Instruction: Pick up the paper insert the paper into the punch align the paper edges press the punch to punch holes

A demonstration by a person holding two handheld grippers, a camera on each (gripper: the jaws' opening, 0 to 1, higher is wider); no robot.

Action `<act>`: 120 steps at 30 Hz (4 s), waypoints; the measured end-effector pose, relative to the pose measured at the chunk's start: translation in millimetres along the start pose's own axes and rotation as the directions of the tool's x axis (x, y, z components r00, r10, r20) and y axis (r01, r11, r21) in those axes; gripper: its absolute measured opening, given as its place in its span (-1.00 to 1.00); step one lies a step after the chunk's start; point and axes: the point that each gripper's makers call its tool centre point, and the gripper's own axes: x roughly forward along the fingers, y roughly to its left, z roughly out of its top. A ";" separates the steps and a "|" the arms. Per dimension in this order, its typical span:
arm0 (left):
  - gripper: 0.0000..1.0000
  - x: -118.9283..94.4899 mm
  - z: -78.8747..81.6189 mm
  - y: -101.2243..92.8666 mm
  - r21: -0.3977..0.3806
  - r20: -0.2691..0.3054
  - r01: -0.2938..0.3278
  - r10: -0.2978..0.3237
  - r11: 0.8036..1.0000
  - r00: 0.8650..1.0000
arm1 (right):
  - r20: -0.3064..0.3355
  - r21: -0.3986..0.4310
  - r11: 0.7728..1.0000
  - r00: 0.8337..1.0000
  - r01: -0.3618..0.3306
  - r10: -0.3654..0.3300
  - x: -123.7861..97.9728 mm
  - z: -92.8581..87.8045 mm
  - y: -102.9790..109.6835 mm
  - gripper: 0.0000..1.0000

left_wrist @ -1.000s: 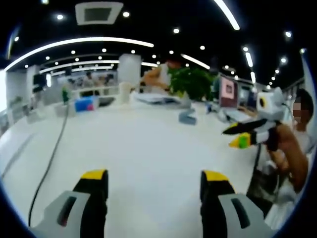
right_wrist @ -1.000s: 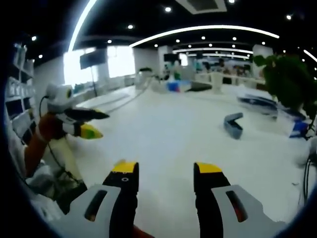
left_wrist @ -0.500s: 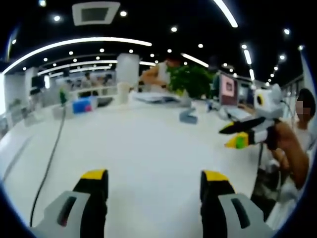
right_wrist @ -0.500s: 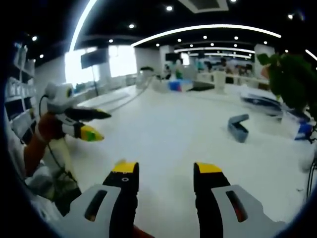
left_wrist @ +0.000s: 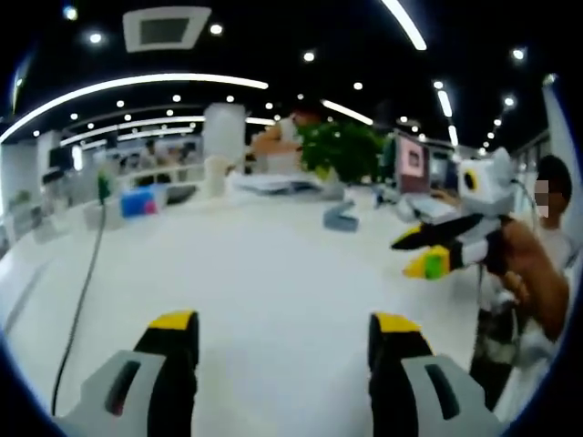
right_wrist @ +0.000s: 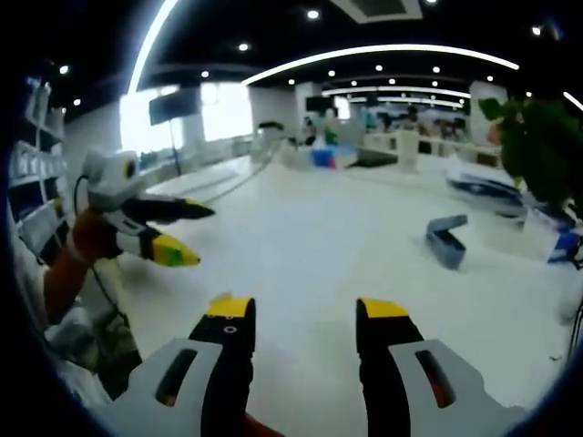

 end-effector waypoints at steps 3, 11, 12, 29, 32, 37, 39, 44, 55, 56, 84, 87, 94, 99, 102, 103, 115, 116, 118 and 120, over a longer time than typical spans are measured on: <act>0.50 5.4 1.0 1.3 0.013 0.007 0.015 -0.015 1.000 1.000 | 0.000 0.000 1.000 1.000 0.000 0.000 1.9 1.0 0.0 -0.07; 0.51 15.6 1.9 0.4 0.017 0.013 0.054 -0.054 0.998 0.998 | -0.008 0.000 1.000 1.000 0.014 -0.014 8.9 -0.9 -2.3 -0.07; 0.51 16.4 2.5 -0.6 0.015 0.016 0.062 -0.063 0.998 0.998 | -0.011 0.002 1.000 1.000 0.014 -0.014 10.0 -1.8 -1.8 -0.07; 0.51 31.5 -1.2 -5.5 0.055 0.025 0.103 -0.104 0.993 0.994 | -0.010 0.012 1.000 1.000 0.017 -0.017 11.1 -3.7 -6.9 -0.07; 0.51 32.7 -1.5 -5.4 0.053 0.027 0.106 -0.108 0.993 0.994 | -0.013 0.014 1.000 1.000 0.018 -0.018 11.6 -4.9 -7.7 -0.07; 0.51 35.7 -2.3 -6.9 0.059 0.029 0.127 -0.128 0.990 0.991 | -0.011 0.015 1.000 1.000 0.017 -0.016 13.2 -4.0 -6.5 -0.07; 0.51 37.1 -2.8 -7.5 0.053 0.030 0.136 -0.137 0.989 0.990 | -0.012 0.013 1.000 1.000 0.016 -0.016 14.1 -3.8 -6.1 -0.07; 0.51 39.1 -4.2 -8.1 0.058 0.031 0.146 -0.148 0.988 0.989 | -0.015 0.013 1.000 1.000 0.016 -0.015 15.5 -3.6 -5.2 -0.07; 0.52 42.5 -12.2 -9.1 0.061 0.018 0.165 -0.166 0.984 0.986 | -0.022 0.016 1.000 1.000 0.020 -0.020 18.4 -3.5 -5.6 0.00; 0.53 42.3 -12.1 -9.0 0.058 0.019 0.167 -0.169 0.984 0.985 | -0.022 0.015 1.000 1.000 0.021 -0.021 18.3 -3.4 -6.0 0.00; 0.56 43.6 -16.3 -13.6 0.083 0.012 0.183 -0.185 0.980 0.983 | -0.092 0.011 0.996 0.992 0.089 -0.088 60.8 2.5 -17.8 0.00; 0.56 43.5 -16.3 -13.7 0.083 0.013 0.183 -0.185 0.980 0.983 | -0.110 0.001 0.995 0.989 0.103 -0.102 65.2 -0.3 -19.3 0.00; 0.56 43.8 -16.1 -14.3 0.082 0.014 0.181 -0.183 0.980 0.983 | -0.134 -0.014 0.990 0.981 0.138 -0.139 66.9 0.6 -21.4 0.03; 0.56 44.5 -15.7 -14.7 0.082 0.013 0.180 -0.182 0.980 0.983 | -0.167 -0.013 0.990 0.976 0.142 -0.142 68.0 1.3 -16.0 -0.04; 0.56 44.9 -15.3 -14.8 0.081 0.013 0.178 -0.180 0.981 0.984 | -0.175 0.033 0.990 0.976 0.138 -0.131 69.7 2.0 -11.2 -0.02; 0.56 44.8 -15.2 -14.7 0.081 0.013 0.178 -0.179 0.981 0.984 | -0.176 0.039 0.990 0.976 0.137 -0.128 70.0 2.6 -11.4 -0.02; 0.56 45.1 -14.0 -15.3 0.082 0.013 0.178 -0.180 0.981 0.984 | -0.070 0.342 0.929 0.983 -0.138 0.172 74.8 19.0 24.1 0.02; 0.56 45.0 -14.0 -15.3 0.082 0.013 0.178 -0.180 0.981 0.984 | -0.058 0.376 0.910 0.975 -0.176 0.213 74.6 20.2 28.4 0.01; 0.56 44.9 -14.0 -15.4 0.082 0.013 0.178 -0.180 0.981 0.984 | -0.035 0.453 0.853 0.951 -0.259 0.308 74.1 21.3 37.1 -0.04; 0.56 44.8 -13.6 -15.4 0.082 0.013 0.177 -0.179 0.981 0.984 | -0.013 0.477 0.820 0.930 -0.317 0.367 83.1 24.5 41.5 -0.09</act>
